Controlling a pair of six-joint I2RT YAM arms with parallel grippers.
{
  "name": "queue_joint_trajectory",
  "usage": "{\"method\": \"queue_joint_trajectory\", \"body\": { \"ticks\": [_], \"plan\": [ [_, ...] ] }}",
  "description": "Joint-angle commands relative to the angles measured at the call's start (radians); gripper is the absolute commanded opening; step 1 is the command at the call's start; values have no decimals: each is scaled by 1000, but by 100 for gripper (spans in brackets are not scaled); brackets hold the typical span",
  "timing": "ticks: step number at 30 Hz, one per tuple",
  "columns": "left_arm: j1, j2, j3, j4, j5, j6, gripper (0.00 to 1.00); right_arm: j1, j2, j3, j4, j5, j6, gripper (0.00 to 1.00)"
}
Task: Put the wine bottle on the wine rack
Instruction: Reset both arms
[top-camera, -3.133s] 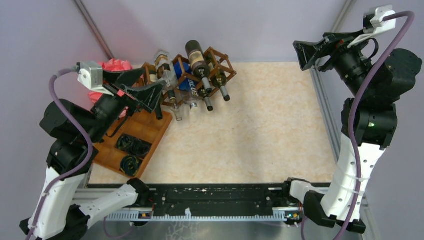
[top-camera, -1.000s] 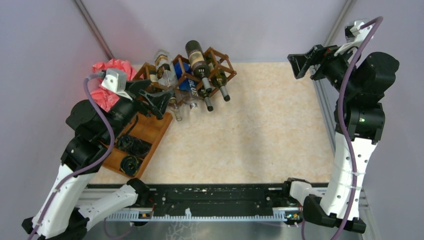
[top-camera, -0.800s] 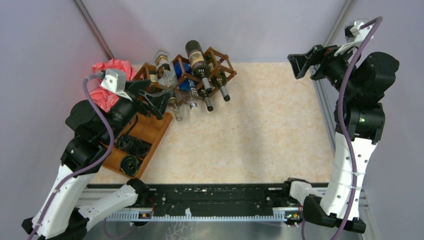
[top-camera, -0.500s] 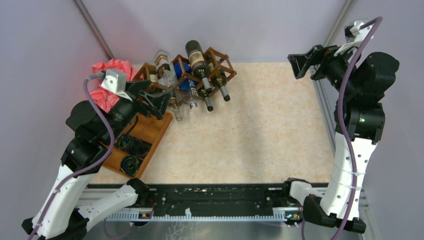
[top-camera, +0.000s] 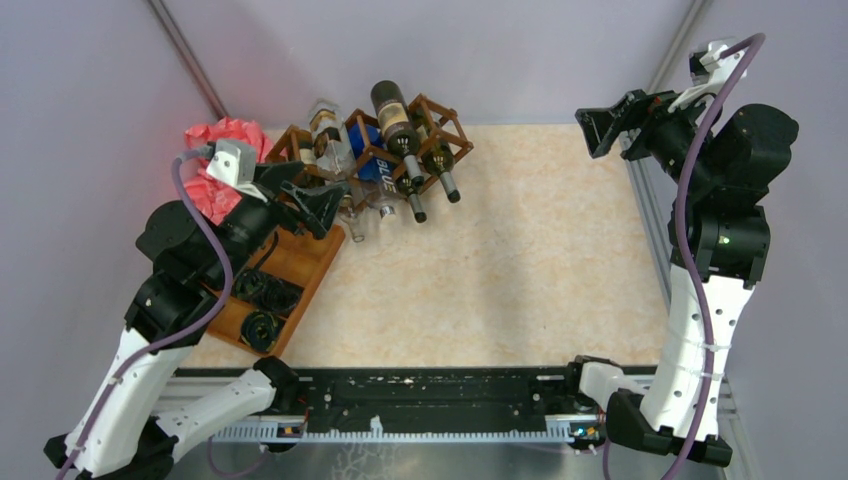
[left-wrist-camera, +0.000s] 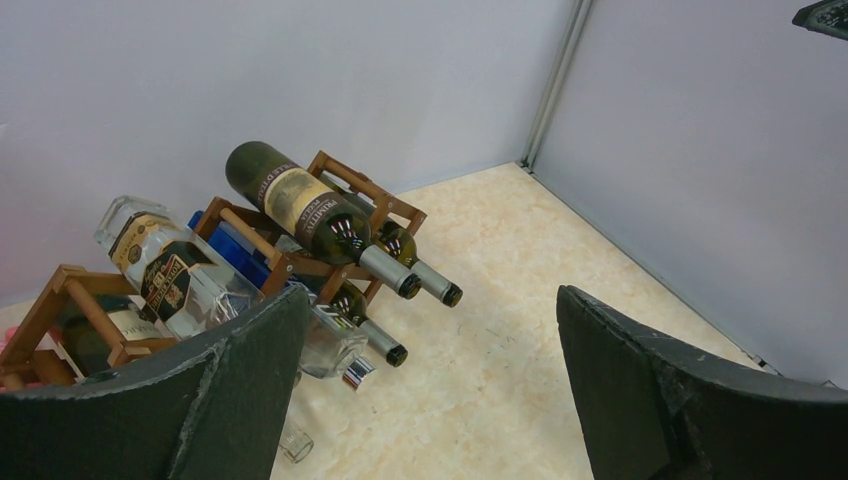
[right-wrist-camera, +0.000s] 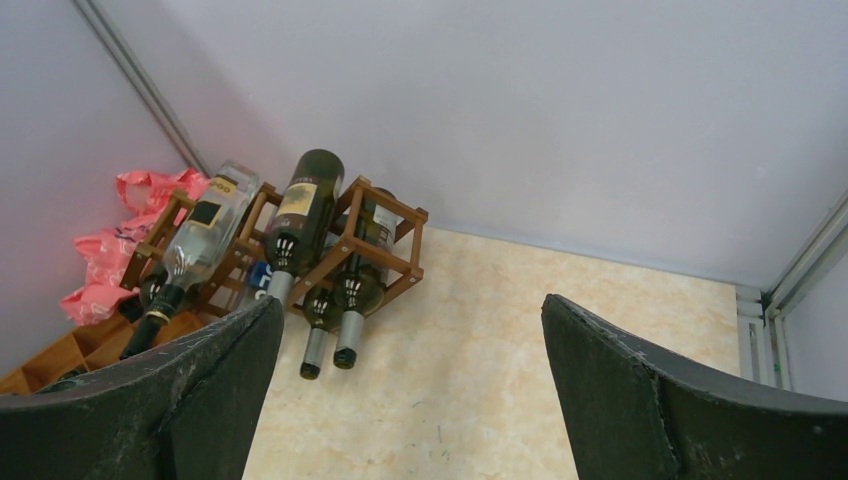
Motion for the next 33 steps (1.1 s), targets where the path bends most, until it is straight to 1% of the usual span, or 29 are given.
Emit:
{"method": "queue_joint_trajectory", "body": {
  "ticks": [1,23,33],
  "plan": [
    [7,-9,-6,29,-2,1,99,-6,-17,3,25,4,-12,99],
    [6,-4,-33,52,14,-8,99,-6,-1,-4,34,10,-19,98],
    [8,13,-36,85,73,-48,99,-6,-1,-10,51,23,-30,99]
  ]
}}
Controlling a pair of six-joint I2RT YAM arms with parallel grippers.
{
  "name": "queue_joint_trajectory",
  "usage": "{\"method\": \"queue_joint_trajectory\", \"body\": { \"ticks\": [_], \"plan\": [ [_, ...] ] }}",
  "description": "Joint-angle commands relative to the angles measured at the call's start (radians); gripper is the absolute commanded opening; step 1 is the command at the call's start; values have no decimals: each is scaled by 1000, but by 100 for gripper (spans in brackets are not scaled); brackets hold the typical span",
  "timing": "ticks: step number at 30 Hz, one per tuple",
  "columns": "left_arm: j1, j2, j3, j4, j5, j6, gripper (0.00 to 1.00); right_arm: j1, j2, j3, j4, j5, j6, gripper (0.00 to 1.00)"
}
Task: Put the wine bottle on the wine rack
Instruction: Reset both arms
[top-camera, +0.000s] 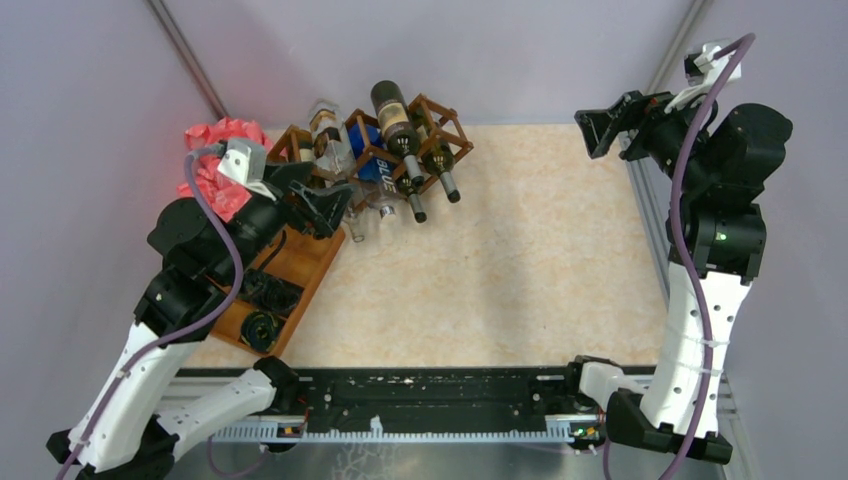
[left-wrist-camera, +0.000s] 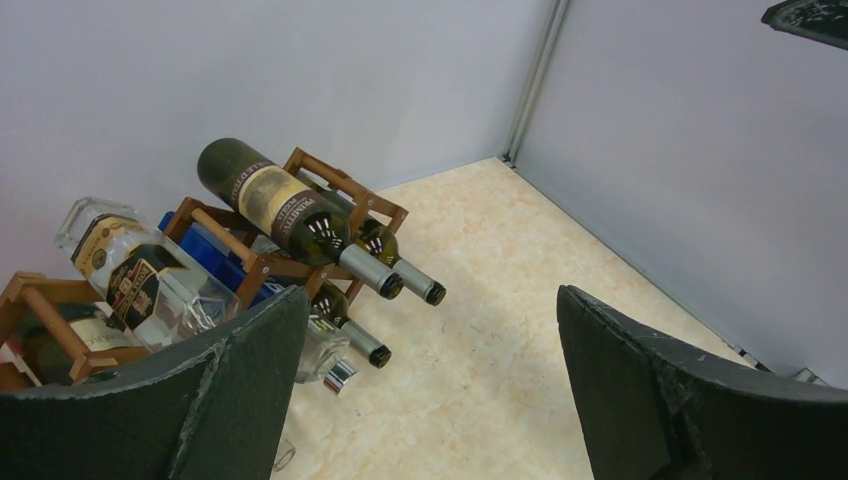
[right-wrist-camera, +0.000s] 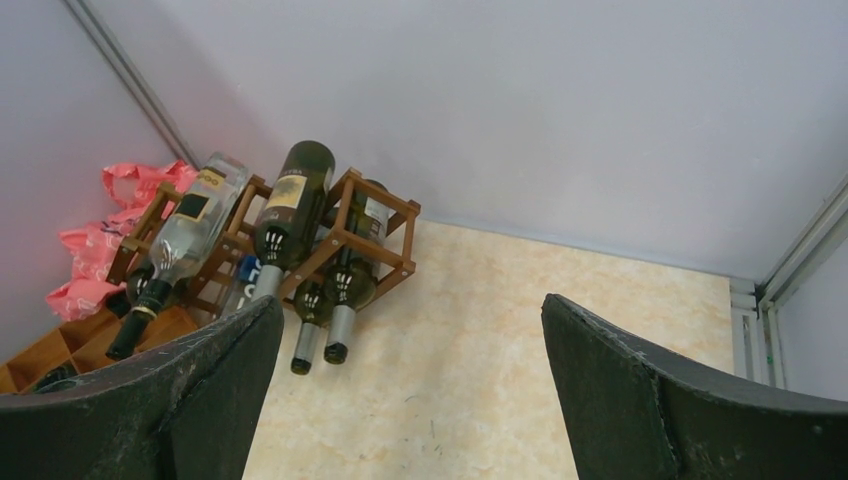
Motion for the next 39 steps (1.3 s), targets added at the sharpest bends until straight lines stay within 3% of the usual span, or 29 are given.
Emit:
{"method": "queue_joint_trajectory", "body": {
  "ticks": [1,16,39],
  "plan": [
    [6,7,-4,60,51,-30,99,-7,-1,18,44,18,-13,99],
    [7,76,147,56,132,-30,99,-7,22,92,62,52,-13,99],
    [6,31,153,-7,95,-34,99,-7,-26,53,90,101,-5,99]
  ]
}}
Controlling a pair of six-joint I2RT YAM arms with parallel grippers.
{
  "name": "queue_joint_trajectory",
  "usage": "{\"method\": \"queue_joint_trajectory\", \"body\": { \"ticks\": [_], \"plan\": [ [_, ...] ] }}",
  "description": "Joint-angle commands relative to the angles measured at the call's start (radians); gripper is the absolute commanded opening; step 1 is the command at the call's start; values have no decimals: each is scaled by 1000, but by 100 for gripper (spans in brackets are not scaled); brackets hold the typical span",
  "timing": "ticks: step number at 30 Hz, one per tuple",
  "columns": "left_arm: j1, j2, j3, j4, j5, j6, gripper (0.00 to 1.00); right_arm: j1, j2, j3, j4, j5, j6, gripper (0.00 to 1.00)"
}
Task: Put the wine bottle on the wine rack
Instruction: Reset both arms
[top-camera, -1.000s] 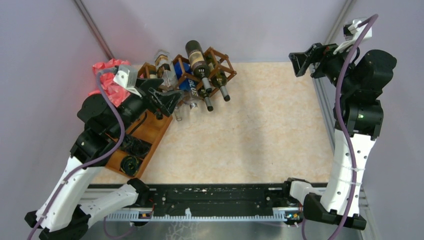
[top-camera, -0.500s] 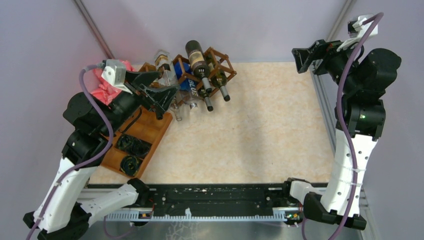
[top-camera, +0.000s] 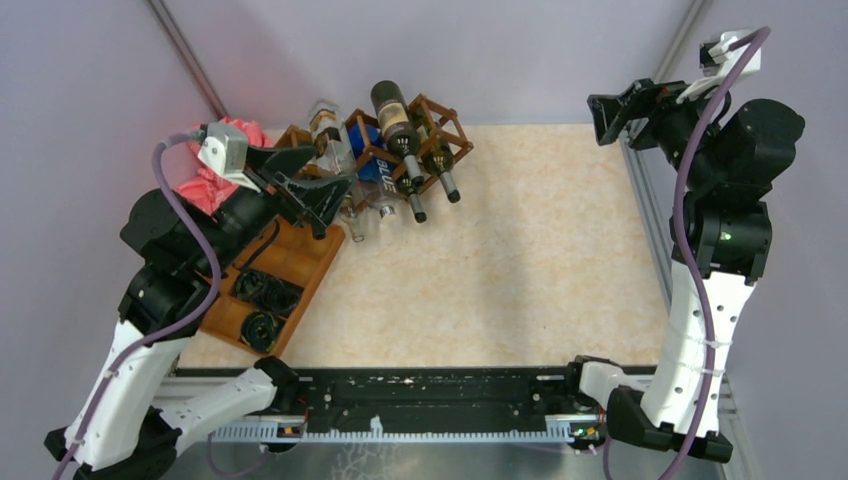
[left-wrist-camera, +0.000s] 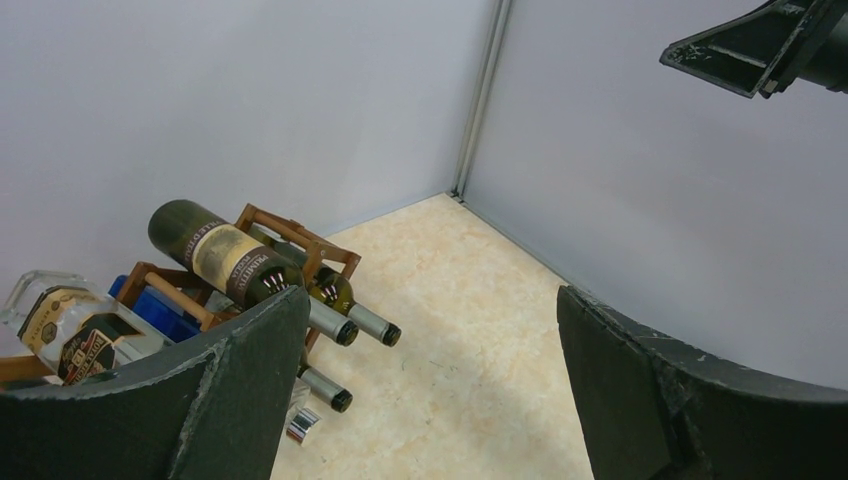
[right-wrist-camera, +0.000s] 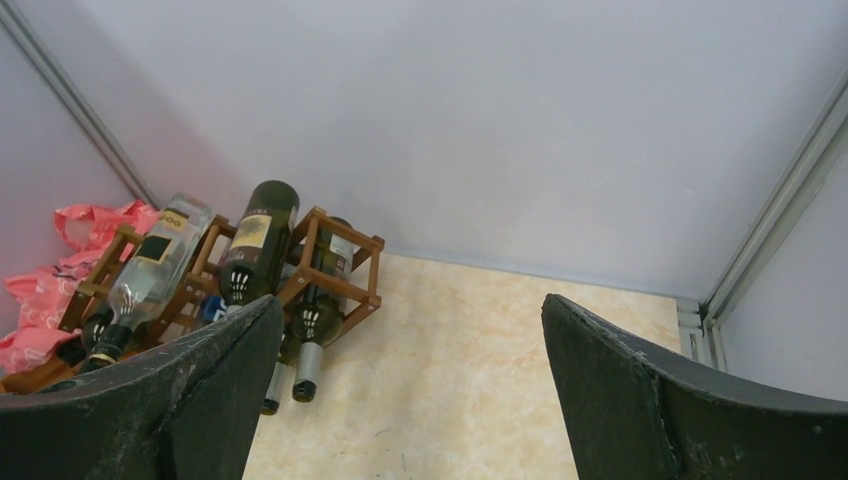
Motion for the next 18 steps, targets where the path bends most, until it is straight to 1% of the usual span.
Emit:
{"method": "queue_joint_trajectory", "body": {
  "ticks": [1,6,12,18],
  "plan": [
    [5,-29,11,-19,-21,-5,99,-7,-54,-1,56,26,2,99],
    [5,-59,-14,-21,-28,-14,99,-7,-67,13,31,51,-25,99],
    [5,-60,-4,-21,-19,-23,99,-6,-66,42,24,47,-26,99],
    [6,-64,1,-21,-15,-25,99,-7,-71,35,24,54,-27,99]
  ]
}}
